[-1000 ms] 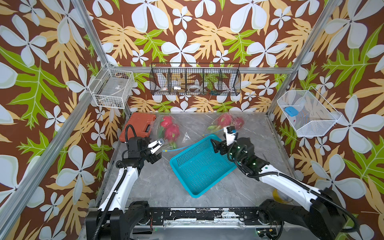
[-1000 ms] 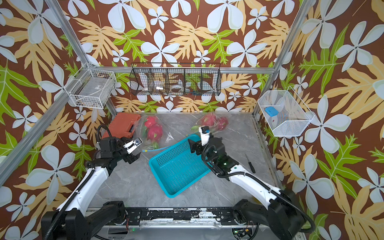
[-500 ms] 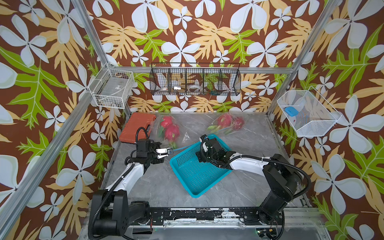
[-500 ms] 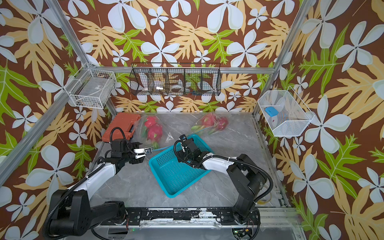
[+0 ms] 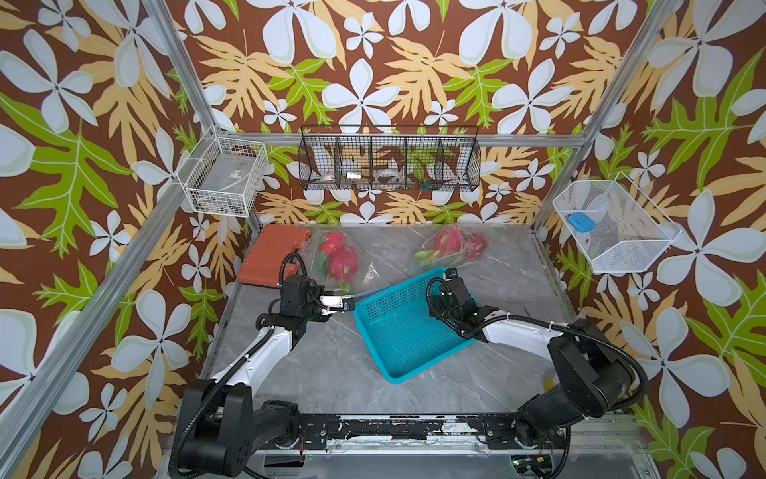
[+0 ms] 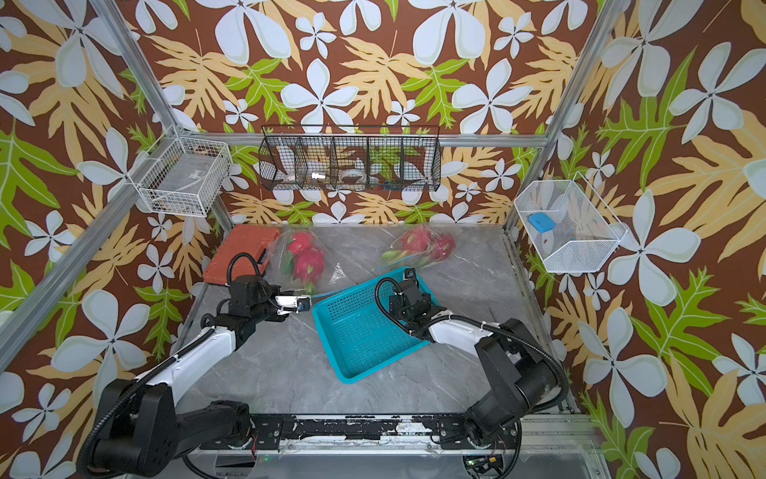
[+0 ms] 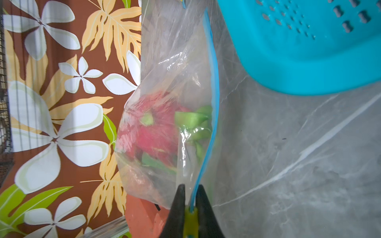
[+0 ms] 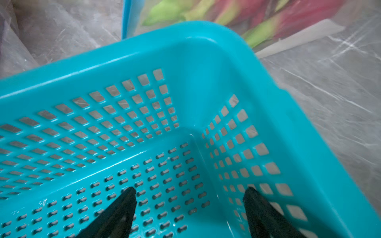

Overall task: Open the zip-top bag and take out the dragon fruit
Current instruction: Adjust the basket at the center of the board.

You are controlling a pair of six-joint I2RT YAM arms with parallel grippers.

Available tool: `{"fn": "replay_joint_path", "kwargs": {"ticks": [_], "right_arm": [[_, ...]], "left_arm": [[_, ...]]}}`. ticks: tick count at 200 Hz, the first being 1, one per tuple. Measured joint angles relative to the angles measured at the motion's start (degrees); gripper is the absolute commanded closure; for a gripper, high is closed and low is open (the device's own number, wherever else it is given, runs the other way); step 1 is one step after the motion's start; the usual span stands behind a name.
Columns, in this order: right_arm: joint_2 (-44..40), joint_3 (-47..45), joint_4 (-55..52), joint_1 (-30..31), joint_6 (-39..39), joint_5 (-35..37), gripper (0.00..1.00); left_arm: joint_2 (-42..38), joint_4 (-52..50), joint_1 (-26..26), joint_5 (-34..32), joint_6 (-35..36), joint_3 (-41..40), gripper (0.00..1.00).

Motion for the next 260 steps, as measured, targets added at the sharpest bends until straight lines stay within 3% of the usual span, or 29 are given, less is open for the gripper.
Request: {"fn": "replay_joint_path", "kwargs": {"ticks": [39,75,102,139,172,227,260], "right_arm": [[-7.17,-1.95,1.57,3.61,-2.01,3.17,0.16],[-8.96,2.21,6.97,13.07,-12.87,4.96,0.12],[-8.72,4.72,10.71,14.97,-19.91,2.34,0.09],[-7.5,6.54,14.8,15.28,-26.1,-4.72,0.06],[-5.88,9.55,16.37,15.28,-29.46,-14.05,0.06],[-2.62,18.88,15.82,15.39,-33.94,-33.53,0.07],[1.22,26.69,9.35,16.52,-38.91,-40.65,0.08]], "left_arm": [[-5.07,-2.56,0.0,-0.85,-0.33,0.76,1.0],[-9.66,-5.22,0.0,-0.61,-2.1,3.06,1.0],[-10.12,-2.69,0.0,-1.62,-8.44,6.6,1.0],[-9.38,2.6,0.0,-4.72,-23.02,13.62,1.0],[-11.15,3.02,0.0,-2.67,-31.5,15.3,1.0],[-14.88,-4.39,0.0,-0.61,-34.27,16.74,1.0],[-16.46,-14.4,0.0,2.93,-31.19,18.71,1.0]]}}
